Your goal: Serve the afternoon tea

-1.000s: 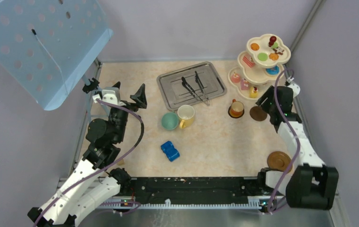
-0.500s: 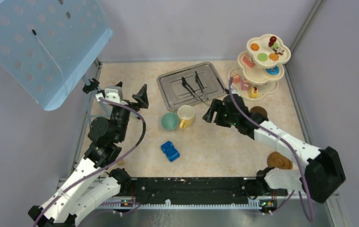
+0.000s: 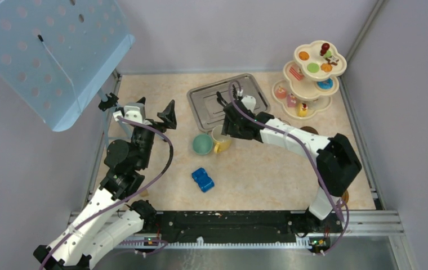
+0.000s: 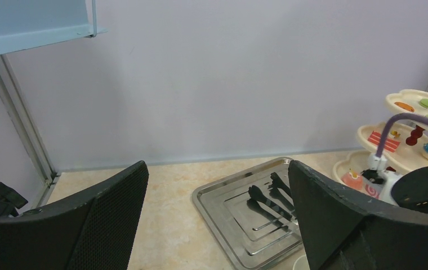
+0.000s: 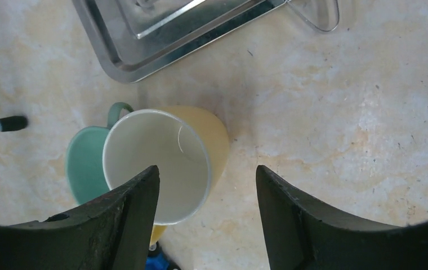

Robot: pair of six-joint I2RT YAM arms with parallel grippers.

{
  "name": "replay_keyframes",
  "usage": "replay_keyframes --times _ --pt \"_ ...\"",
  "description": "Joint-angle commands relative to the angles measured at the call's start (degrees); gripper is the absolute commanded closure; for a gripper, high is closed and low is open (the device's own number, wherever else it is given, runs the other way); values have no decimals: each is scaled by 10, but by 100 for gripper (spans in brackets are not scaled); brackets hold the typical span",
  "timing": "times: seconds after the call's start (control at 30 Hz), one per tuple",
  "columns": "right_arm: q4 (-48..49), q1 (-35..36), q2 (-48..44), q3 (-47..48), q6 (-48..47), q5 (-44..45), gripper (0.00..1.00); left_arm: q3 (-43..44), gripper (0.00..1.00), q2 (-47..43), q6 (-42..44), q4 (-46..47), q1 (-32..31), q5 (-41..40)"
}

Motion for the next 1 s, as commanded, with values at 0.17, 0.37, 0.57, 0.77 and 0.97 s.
replay_keyframes --times 0.17,0.37,0.57,0.77,0.97 --pt "-135 63 135 149 -23 139 45 6 1 -7 -7 11 1 8" --pt "-175 78 159 186 -30 175 43 7 1 -6 -7 10 1 8" --pt "-179 87 95 197 -84 221 37 7 1 -8 -4 11 1 4" --pt "-34 111 40 167 -247 144 38 8 1 -25 0 10 2 -15" --pt "130 130 39 108 -416 -31 41 -1 1 -77 30 32 6 -113"
